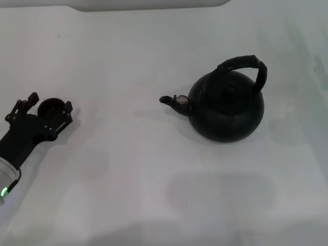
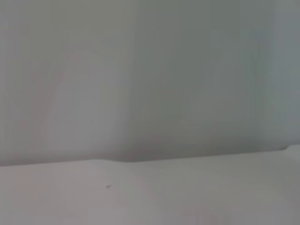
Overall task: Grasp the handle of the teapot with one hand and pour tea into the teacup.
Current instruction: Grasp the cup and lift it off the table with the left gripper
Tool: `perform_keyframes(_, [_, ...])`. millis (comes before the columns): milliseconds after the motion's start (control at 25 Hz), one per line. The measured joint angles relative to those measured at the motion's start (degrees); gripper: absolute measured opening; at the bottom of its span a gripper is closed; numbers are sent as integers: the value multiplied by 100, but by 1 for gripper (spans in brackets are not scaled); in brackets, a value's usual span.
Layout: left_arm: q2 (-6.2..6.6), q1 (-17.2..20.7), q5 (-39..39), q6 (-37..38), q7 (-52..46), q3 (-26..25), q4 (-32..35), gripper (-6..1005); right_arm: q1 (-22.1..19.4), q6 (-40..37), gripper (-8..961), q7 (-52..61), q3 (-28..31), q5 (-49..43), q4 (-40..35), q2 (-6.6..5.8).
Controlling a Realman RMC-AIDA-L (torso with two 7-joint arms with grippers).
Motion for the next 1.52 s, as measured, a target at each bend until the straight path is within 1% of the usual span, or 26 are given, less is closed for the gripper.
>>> perform_keyframes(440, [-1,-68,7,246,0,0,1,886,-2,-5,680,0,29,0,-3,0])
perform_keyframes(1040, [-19,-67,31,421,0,1,-31,886,-2,-9,680,0,44,0,-3,-19])
perform_keyframes(1240, [-18,-75,31,585,0,1,-40,885,-2,-9,679,0,45,0,-3,-18])
perform_keyframes(1520, [-17,-99,76,590,0,1,-56,882,1,-9,679,-16,44,0,-6,-18])
